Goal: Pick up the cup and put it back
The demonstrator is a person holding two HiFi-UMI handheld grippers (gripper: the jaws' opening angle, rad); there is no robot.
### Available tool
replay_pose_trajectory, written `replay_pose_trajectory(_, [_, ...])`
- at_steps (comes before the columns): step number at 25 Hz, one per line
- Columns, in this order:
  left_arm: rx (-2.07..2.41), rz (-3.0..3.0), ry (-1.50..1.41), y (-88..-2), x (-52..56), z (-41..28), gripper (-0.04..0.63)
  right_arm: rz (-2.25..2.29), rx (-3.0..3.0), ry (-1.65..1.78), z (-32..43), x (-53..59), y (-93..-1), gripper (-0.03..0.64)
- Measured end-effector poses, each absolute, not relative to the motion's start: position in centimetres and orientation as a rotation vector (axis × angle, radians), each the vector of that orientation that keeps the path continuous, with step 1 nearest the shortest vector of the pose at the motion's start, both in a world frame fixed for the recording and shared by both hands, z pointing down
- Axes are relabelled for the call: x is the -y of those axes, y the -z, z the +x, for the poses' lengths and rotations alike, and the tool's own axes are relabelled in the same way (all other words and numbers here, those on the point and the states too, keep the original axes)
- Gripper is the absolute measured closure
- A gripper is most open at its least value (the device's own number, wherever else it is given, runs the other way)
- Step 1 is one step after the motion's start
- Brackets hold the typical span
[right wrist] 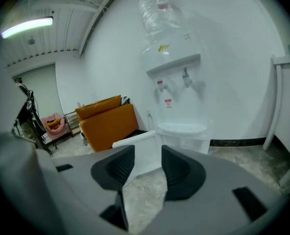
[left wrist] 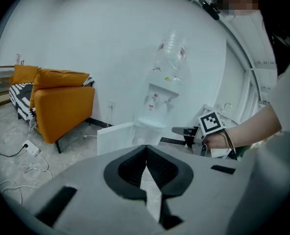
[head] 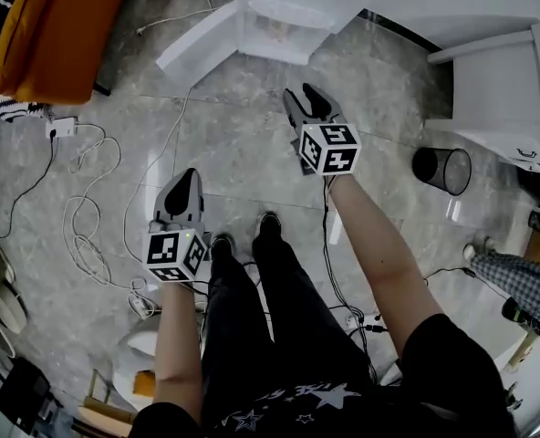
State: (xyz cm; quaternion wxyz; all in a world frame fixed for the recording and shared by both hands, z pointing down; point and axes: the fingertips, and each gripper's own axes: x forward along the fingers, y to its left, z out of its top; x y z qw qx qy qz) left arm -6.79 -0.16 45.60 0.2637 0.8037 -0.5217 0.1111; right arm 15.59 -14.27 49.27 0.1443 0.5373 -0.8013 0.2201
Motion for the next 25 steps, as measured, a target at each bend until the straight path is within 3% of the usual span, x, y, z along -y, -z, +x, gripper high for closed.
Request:
replay_pose_trajectory(6, [1.393,2.188,-0.279,-46.1,-2.4,-7.8,0.584,1.546,2.277,-0.424,15.2,8.0,-47.6,0.470])
replay_pose_trajectory(14, [1.174,2.367,-0.325,-38.8,-9.8,-8.7,0.584,1.786,2.222,-0.433,12.1,-2.4,-39.0,0.606])
replay_pose_trajectory(25, [1.098,2.485,-0.237,-25.3,-15.8,-11.8,0.585,1.894,2.197,-0.264,11.2,-13.3,-22.1,0.611])
